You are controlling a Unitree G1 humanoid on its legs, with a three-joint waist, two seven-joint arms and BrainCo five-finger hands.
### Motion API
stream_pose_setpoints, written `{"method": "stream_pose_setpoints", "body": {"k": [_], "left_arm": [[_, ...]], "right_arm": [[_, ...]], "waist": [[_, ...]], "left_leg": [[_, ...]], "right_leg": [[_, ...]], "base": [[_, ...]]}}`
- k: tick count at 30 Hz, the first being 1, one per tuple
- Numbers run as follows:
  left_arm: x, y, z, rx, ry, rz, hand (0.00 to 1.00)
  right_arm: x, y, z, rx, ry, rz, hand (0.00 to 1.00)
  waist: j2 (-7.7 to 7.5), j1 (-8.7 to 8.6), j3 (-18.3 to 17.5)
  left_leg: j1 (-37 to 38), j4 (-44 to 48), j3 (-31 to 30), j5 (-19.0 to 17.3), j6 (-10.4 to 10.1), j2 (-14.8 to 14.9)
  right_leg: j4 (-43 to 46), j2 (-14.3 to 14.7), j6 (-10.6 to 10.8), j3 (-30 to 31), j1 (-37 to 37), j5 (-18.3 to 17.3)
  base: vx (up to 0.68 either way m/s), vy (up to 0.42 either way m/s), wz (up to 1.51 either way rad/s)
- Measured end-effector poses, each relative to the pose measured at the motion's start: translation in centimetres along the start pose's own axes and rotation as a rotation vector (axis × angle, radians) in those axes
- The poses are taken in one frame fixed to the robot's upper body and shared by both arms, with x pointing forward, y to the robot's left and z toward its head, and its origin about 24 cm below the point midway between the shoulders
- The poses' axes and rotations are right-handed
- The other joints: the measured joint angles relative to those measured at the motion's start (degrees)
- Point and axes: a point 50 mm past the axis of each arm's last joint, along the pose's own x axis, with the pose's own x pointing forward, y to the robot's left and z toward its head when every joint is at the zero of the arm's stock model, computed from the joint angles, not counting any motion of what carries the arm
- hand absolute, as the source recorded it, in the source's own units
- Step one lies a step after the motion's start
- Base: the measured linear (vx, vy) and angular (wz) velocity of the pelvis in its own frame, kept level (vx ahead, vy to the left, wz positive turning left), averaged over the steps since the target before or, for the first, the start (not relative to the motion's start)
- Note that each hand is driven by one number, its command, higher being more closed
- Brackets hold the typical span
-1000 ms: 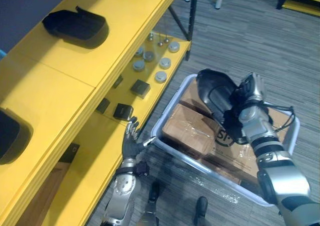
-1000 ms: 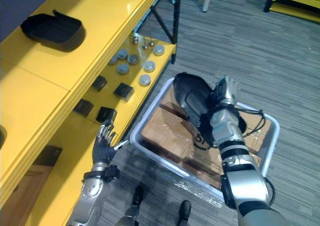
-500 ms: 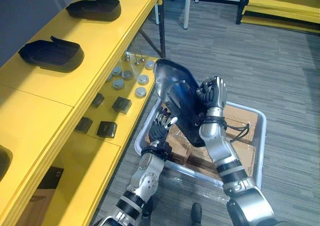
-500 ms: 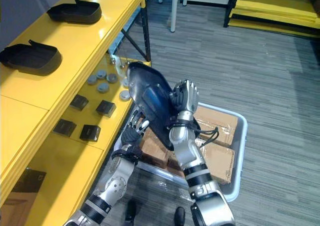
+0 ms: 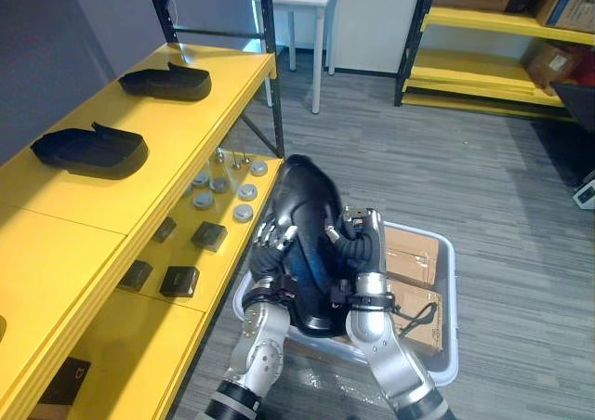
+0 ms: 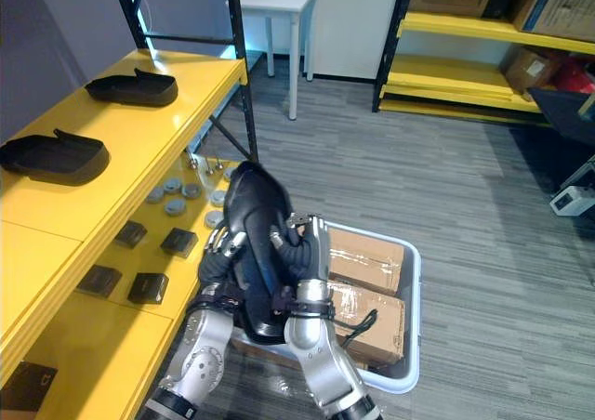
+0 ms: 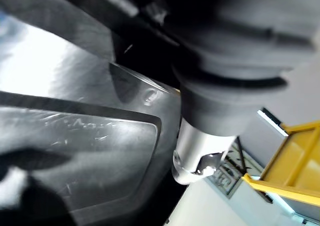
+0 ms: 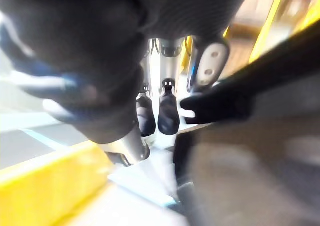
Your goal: Walk over and take plastic housings, then place them on the shelf
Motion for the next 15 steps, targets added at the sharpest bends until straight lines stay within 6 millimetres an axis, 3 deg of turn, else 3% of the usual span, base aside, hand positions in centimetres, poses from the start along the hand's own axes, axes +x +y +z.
{"method": "stream_pose_setpoints", "body": {"k": [5,7,9,15], "left_arm": [[-0.2,0.1,-0.2,0.011,0.009,0.007,1.0],[-0.7,-1.3,-0.7,0.035,0.021,-0.076,1.0],[-1.1,-1.8,-1.4,0.04,0.052,-0.134,1.0],[-2.1,-1.6,-2.7,0.015,0.126,-0.198,1.0]], "right_arm": [[-1.4,2.8,2.5,0.157,-0.092,0.191,1.0],[-3.0,4.7,1.3,0.179,-0.006,0.326,1.0],[-3.7,5.3,1.0,0.196,0.029,0.371,1.0],[-3.7,5.1,0.2,0.189,0.063,0.384,1.0]], "waist": [[-0.74,-0.38,-2.1],[-1.11,-0.2,-3.1],[-1.14,-0.12,-3.6],[-1.11,-0.63,-4.8]], "left_leg": [[1.1,0.0,0.1,0.0,0.0,0.0],[1.7,0.0,0.1,-0.1,0.0,0.0],[1.7,0.0,0.2,-0.1,0.1,0.0],[2.3,0.0,0.4,-0.1,0.1,0.0]], "right_leg": [[0.0,-0.1,0.0,0.0,1.0,0.0],[-0.1,-0.1,0.0,0.0,1.6,0.0],[-0.1,-0.1,0.2,0.1,1.6,-0.1],[-0.1,0.0,0.4,0.2,2.0,-0.3]], "base": [[-0.02,0.02,0.0],[-0.04,0.037,0.0],[-0.05,0.039,-0.04],[-0.03,0.02,-0.02]]}}
